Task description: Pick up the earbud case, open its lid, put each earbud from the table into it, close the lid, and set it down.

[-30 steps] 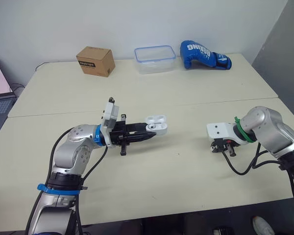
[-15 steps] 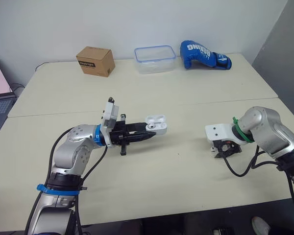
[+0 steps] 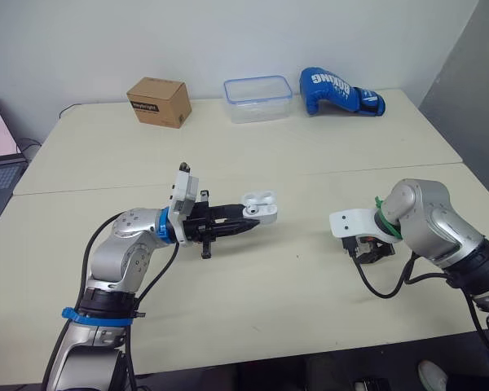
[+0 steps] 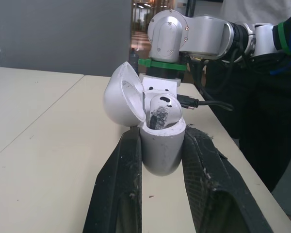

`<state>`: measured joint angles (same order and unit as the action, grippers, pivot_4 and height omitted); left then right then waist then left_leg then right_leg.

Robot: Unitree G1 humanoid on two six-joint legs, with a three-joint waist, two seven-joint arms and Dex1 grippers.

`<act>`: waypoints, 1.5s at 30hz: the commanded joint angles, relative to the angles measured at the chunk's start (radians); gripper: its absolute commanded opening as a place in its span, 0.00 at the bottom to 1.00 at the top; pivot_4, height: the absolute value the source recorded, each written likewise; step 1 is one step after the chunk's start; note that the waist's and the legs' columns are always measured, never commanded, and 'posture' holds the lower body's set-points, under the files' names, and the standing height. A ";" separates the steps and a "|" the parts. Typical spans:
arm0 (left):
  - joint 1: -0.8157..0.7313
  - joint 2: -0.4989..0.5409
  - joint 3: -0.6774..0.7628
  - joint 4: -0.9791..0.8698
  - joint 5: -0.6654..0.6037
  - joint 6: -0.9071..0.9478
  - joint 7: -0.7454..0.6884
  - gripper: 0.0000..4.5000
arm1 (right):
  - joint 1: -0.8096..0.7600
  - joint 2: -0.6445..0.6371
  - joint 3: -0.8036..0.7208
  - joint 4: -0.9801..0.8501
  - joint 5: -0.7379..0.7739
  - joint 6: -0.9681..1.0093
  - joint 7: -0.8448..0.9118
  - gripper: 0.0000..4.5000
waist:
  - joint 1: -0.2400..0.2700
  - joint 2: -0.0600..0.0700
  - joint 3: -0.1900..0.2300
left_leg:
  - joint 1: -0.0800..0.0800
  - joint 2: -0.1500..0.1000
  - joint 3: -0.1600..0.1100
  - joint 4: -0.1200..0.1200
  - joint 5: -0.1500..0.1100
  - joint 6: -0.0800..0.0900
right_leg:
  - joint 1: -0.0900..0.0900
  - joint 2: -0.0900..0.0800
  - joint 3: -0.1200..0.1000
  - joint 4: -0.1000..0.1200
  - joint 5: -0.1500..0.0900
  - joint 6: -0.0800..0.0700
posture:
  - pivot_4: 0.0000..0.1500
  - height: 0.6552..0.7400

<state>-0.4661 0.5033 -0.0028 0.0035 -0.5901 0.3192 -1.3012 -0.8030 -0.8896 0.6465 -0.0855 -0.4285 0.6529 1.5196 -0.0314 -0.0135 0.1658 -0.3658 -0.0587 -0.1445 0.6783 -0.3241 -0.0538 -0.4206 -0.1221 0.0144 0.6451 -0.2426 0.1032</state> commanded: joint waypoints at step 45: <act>-0.004 -0.013 -0.005 -0.025 0.001 -0.038 0.017 0.17 | -0.073 0.008 0.110 -0.061 -0.103 0.054 0.095 0.08 | 0.000 0.000 0.000 | 0.000 0.000 0.000 0.000 0.000 0.000 | 0.000 0.000 0.000 0.000 0.000 0.000 | 1.00 0.89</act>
<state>-0.4631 0.4882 -0.0134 0.0018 -0.5860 0.2973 -1.2790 -0.8544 -0.8668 0.7528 -0.1245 -0.5276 0.6992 1.5510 -0.0314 -0.0136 0.1657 -0.3657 -0.0586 -0.1445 0.6786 -0.3241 -0.0539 -0.4206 -0.1220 0.0145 0.6453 -0.2425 0.1031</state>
